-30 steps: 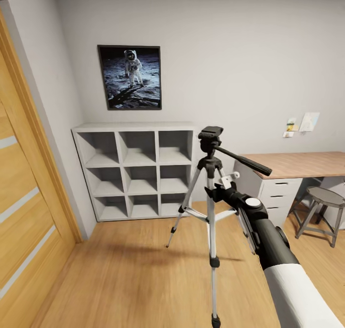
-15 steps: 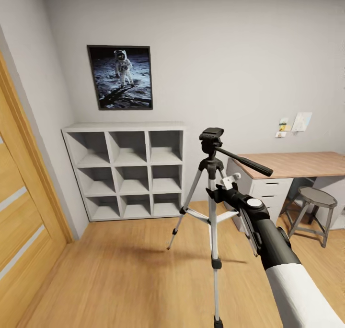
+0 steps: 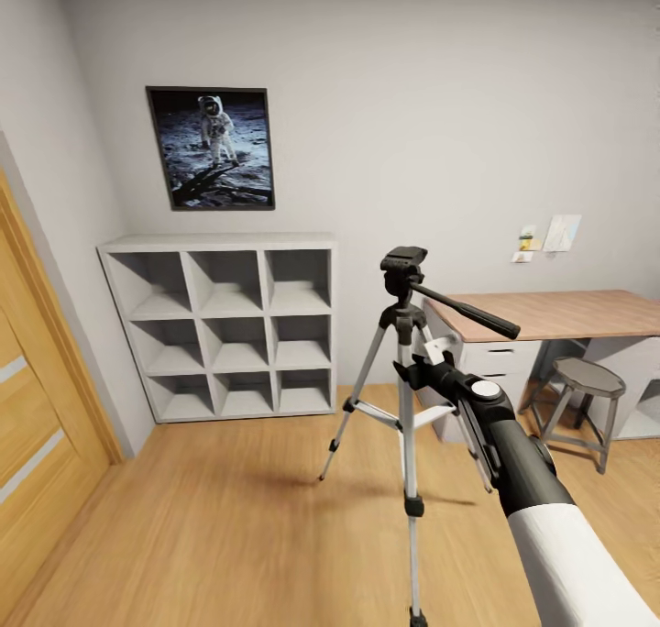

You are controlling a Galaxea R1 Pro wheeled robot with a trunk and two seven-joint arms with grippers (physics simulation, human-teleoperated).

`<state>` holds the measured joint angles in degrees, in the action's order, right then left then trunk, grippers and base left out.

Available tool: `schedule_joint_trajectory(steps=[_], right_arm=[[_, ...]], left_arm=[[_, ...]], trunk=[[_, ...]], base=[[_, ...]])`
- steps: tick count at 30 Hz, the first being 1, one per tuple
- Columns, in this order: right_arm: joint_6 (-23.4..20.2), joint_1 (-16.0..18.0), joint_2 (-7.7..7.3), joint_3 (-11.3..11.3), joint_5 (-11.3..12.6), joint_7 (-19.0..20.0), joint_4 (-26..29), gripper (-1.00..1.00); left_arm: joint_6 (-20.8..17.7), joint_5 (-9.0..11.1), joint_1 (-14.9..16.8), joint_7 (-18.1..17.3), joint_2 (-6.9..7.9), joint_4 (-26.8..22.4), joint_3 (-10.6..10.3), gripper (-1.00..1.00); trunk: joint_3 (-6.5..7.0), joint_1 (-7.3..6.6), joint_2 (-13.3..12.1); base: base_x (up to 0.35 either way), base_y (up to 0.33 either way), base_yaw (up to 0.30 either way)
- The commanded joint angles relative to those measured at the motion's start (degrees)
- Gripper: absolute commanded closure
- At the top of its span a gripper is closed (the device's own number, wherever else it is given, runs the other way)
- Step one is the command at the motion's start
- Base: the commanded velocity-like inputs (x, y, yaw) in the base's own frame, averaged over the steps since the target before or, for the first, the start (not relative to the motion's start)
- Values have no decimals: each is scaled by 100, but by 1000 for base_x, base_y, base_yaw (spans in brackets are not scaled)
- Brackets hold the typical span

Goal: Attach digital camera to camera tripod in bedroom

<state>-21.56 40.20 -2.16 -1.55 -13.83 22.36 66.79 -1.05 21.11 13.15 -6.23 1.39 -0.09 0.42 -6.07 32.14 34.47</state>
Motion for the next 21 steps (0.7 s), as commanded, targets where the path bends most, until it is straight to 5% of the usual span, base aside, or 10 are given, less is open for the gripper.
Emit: schedule_joint_trajectory(steps=[1,6,15,21], right_arm=[[-17,5,-3,-3,-33,52,14,100],[9,5,-3,-3,-48,627,18,100],[31,5,-5,13,-59,2365,118,100],[385,5,4,15,-72,2698,86,100]], left_arm=[[-10,25,4,-19,1,0,2,100],[-10,25,4,-19,0,0,2,100],[-10,25,4,-20,1,0,2,100],[-10,25,4,-19,1,0,2,100]], trunk=[[-10,2,9],[-10,2,9],[-10,2,9],[-10,2,9]], base=[[0,-286,0],[0,-286,0],[0,-133,0],[0,-6,0]])
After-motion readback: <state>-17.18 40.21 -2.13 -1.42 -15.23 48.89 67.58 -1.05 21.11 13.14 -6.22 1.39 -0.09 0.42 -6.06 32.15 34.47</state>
